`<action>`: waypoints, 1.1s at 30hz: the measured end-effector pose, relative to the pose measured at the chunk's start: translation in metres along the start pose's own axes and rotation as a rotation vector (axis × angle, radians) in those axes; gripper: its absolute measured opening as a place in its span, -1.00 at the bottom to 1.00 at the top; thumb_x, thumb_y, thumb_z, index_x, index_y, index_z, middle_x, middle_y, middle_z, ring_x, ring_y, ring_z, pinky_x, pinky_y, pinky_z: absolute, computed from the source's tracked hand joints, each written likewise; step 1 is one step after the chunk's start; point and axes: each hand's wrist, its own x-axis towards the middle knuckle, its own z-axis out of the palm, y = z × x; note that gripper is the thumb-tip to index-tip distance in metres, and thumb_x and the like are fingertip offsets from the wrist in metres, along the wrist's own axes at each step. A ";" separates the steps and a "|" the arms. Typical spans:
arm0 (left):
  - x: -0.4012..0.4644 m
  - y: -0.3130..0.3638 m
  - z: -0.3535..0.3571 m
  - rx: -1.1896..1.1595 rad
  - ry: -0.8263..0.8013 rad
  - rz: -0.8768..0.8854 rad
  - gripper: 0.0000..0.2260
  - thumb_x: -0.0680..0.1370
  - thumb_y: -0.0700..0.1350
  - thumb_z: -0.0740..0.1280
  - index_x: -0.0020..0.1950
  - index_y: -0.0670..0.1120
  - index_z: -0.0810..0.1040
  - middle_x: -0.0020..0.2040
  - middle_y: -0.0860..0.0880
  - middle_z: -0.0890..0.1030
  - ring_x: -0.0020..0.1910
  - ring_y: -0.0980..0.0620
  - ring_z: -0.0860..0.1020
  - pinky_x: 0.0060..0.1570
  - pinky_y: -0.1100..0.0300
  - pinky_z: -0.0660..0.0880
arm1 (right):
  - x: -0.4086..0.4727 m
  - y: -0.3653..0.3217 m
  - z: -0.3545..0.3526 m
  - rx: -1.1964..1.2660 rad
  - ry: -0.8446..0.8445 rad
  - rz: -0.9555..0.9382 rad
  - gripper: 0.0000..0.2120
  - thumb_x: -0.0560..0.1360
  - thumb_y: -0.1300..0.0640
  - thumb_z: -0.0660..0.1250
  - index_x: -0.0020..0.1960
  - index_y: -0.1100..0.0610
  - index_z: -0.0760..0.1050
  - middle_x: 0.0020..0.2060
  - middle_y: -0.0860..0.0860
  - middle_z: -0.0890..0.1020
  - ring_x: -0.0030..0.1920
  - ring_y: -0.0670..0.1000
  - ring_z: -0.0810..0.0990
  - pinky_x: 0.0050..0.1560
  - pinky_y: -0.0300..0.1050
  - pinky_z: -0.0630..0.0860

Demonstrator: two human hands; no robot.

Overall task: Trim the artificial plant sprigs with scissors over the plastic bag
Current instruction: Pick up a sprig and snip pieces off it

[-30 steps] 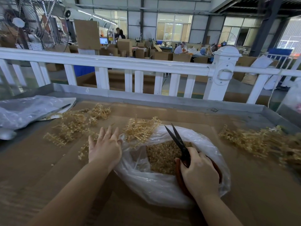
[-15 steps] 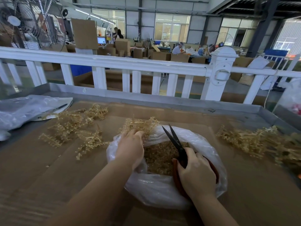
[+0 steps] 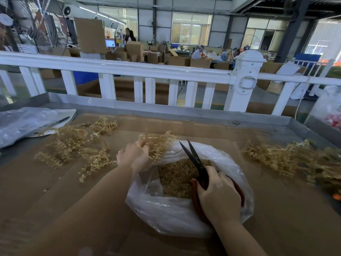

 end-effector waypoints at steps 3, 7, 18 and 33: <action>0.001 0.000 -0.001 -0.002 0.017 0.006 -0.69 0.65 -0.05 0.12 0.34 -0.06 0.50 0.31 -0.17 0.51 0.30 -0.18 0.42 0.32 0.07 0.30 | 0.000 0.000 0.000 -0.002 0.009 -0.001 -0.62 0.50 -0.16 0.27 0.25 -0.02 0.44 -0.01 -0.02 0.58 0.04 0.01 0.53 -0.11 -0.16 0.45; 0.001 -0.002 -0.002 -0.153 0.029 -0.044 -0.70 0.63 -0.06 0.17 0.35 -0.02 0.48 0.32 -0.18 0.46 0.30 -0.21 0.39 0.30 -0.04 0.36 | 0.000 0.001 0.000 0.001 0.007 -0.009 -0.63 0.51 -0.16 0.27 0.24 -0.02 0.44 -0.02 -0.03 0.58 0.03 0.00 0.53 -0.12 -0.19 0.42; 0.004 0.003 -0.002 -0.257 -0.039 -0.152 -0.72 0.66 -0.01 0.12 0.28 0.01 0.52 0.14 -0.15 0.57 0.23 -0.21 0.42 0.29 -0.04 0.35 | 0.000 0.001 -0.001 0.002 -0.014 -0.005 -0.59 0.52 -0.18 0.23 0.31 -0.06 0.38 0.06 -0.05 0.57 0.11 -0.03 0.51 0.00 -0.18 0.47; -0.009 0.013 -0.008 -0.813 0.226 -0.019 -0.73 0.43 -0.35 0.44 -0.10 -0.04 0.44 -0.21 0.01 0.56 -0.21 0.09 0.53 -0.21 0.31 0.45 | 0.000 0.003 -0.001 0.007 -0.010 -0.008 -0.62 0.51 -0.20 0.24 0.25 -0.06 0.41 0.01 -0.06 0.57 0.06 -0.03 0.52 -0.09 -0.23 0.40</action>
